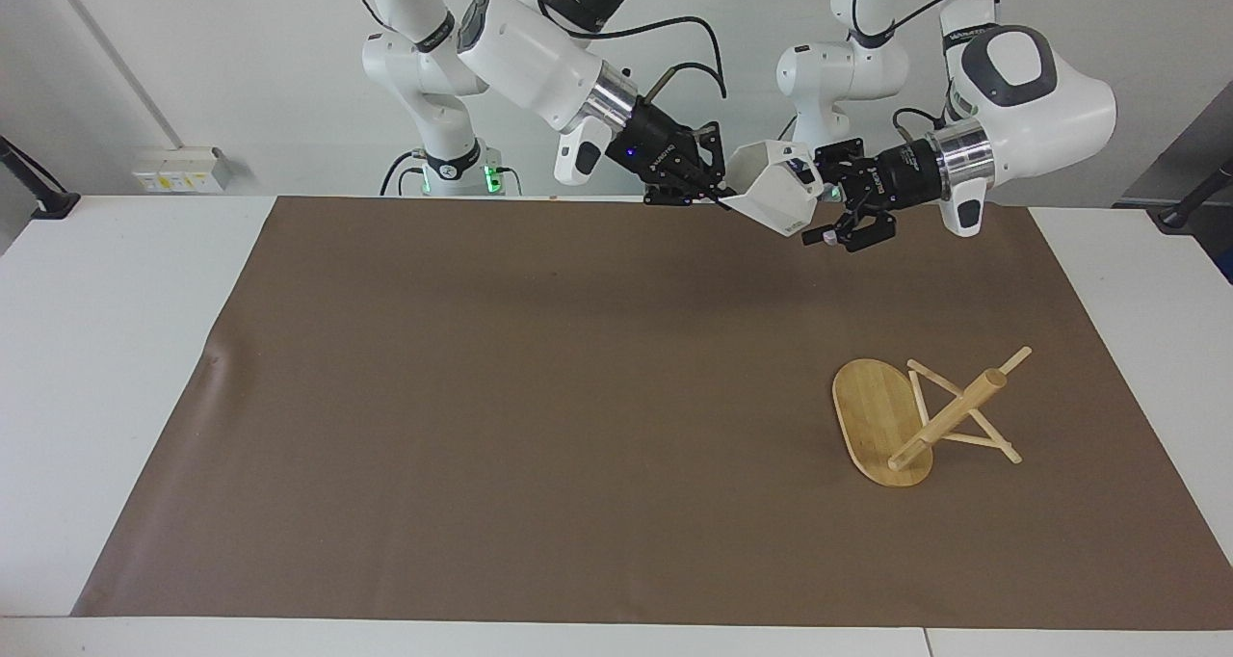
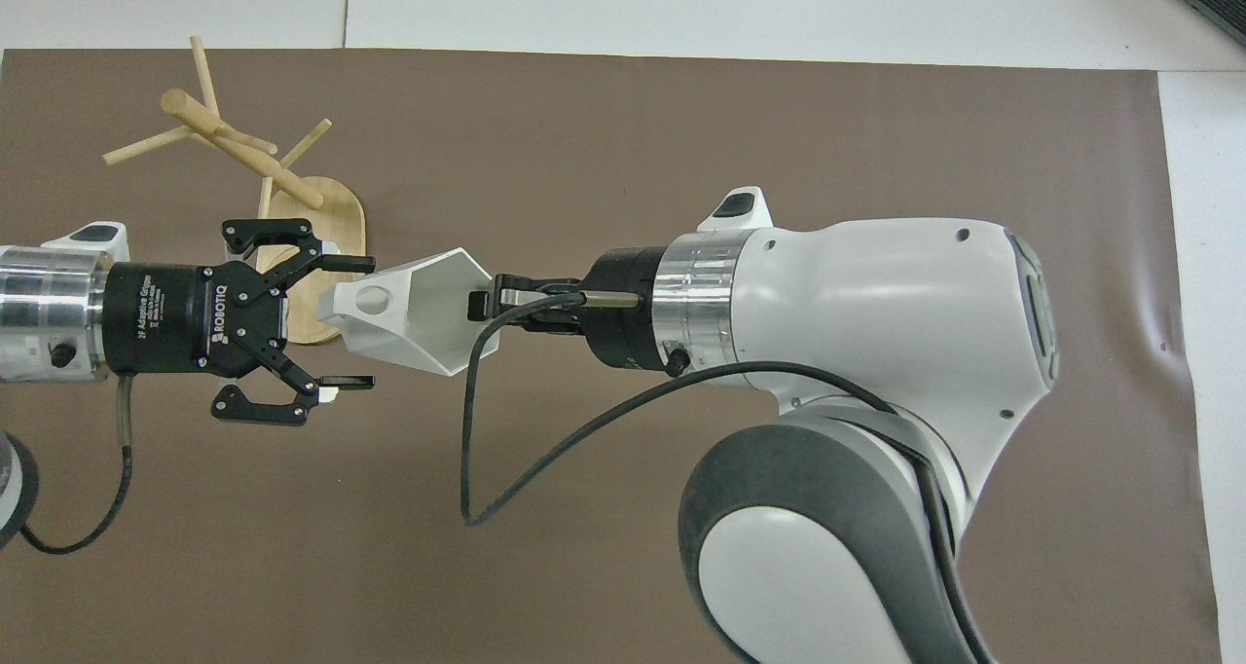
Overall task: Hang cup on rack
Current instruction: 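Close the left gripper on the cup body held by the right gripper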
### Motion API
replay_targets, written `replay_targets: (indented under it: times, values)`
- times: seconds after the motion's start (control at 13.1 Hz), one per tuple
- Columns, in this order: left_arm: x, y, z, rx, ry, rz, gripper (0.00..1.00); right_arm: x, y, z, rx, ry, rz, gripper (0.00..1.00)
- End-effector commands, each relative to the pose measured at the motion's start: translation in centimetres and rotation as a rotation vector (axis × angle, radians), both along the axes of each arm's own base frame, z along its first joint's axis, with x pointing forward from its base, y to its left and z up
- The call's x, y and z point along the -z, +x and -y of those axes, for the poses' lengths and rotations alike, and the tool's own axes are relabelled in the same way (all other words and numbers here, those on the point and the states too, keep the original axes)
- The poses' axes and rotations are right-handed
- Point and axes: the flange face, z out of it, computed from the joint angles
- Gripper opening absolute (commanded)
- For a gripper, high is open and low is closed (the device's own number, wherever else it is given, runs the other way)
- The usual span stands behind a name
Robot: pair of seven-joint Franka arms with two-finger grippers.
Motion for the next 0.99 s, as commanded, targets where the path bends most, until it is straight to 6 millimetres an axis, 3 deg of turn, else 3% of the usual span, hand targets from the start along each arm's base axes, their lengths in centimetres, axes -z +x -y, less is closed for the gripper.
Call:
replay_targets:
  times: [0.0,0.53,0.61,0.76,0.91]
  values:
    - [-0.4,-1.1,1.2,0.012,-0.011,0.022,1.0,-0.2,-0.1,-0.2,0.015,0.013,-0.011,0.0]
    - [-1.0,-1.4,1.3,0.013,-0.011,0.033,1.0,-0.2,-0.1,-0.2,0.014,0.012,-0.009,0.0]
    - [-1.1,-1.5,1.4,0.017,-0.011,0.036,0.95,-0.2,0.0,-0.1,0.016,0.012,-0.009,0.0]
    - [-1.3,-1.6,1.2,0.012,-0.013,0.039,0.6,-0.2,0.0,-0.1,0.016,0.012,-0.009,0.0]
    - [-1.5,-1.7,1.2,0.011,-0.012,0.046,0.16,-0.2,0.0,-0.1,0.016,0.012,-0.009,0.0]
